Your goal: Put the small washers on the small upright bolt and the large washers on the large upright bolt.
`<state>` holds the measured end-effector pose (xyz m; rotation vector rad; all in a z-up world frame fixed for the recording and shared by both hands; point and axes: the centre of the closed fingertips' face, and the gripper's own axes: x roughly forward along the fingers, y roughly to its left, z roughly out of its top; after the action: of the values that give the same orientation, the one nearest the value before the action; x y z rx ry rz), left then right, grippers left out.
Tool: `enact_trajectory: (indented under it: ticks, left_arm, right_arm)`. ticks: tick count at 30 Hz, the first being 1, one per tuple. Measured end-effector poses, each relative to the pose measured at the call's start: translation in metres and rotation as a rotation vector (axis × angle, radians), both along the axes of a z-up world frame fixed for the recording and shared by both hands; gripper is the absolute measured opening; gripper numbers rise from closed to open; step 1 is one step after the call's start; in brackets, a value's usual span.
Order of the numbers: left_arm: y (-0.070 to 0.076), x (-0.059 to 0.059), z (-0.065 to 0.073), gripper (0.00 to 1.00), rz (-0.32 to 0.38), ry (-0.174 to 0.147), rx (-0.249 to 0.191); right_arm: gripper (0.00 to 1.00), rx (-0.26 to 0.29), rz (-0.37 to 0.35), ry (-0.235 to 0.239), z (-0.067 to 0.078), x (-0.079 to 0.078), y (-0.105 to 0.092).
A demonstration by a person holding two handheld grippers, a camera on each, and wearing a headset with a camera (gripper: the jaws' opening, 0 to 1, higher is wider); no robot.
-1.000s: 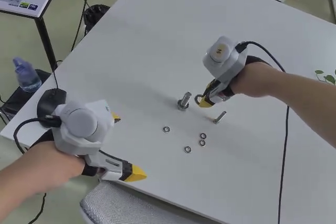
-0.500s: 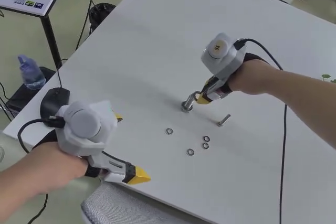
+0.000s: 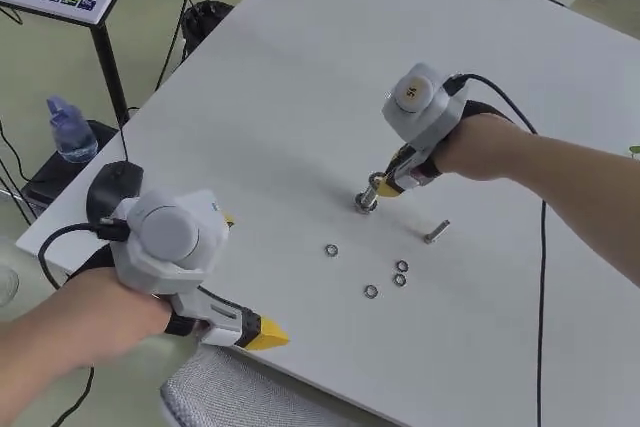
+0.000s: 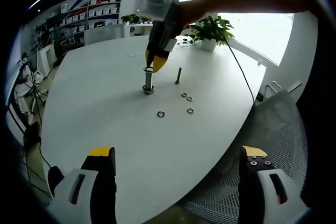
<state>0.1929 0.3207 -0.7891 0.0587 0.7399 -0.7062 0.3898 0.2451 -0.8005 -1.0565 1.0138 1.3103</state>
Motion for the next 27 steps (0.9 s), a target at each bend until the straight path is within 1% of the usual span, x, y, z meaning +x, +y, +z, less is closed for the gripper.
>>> enact_trajectory:
  ticks: [1,5,7,9,14,17,23,27]
  left_arm:
    - [0.0,-0.001,-0.001,0.98,-0.001,0.003,0.002]
    - [0.0,-0.002,-0.002,0.98,-0.003,0.006,-0.001]
    - [0.001,-0.002,-0.002,0.97,-0.002,0.008,0.0]
    - [0.002,-0.002,-0.002,0.96,0.0,0.008,0.002]
    - [0.004,-0.003,-0.003,0.95,0.004,0.011,0.002]
    - [0.007,-0.003,-0.004,0.94,0.007,0.012,0.0]
    - [0.008,0.0,-0.005,0.94,0.007,0.016,0.0]
    - [0.008,0.001,-0.006,0.93,0.007,0.019,-0.002]
  right_arm:
    - [0.21,-0.001,-0.002,0.006,-0.001,-0.001,0.0]
    - [0.21,-0.013,0.006,0.007,-0.004,-0.004,0.001]
    - [0.21,-0.017,0.009,0.001,-0.005,-0.003,0.001]
    - [0.21,-0.018,0.012,0.003,-0.008,0.0,0.001]
    - [0.21,-0.024,0.013,0.005,-0.01,0.001,0.002]
    - [0.21,-0.029,0.014,0.006,-0.014,0.005,0.003]
    - [0.21,-0.035,0.021,0.009,-0.019,0.006,0.003]
    - [0.21,-0.043,0.033,0.009,-0.022,0.002,0.002]
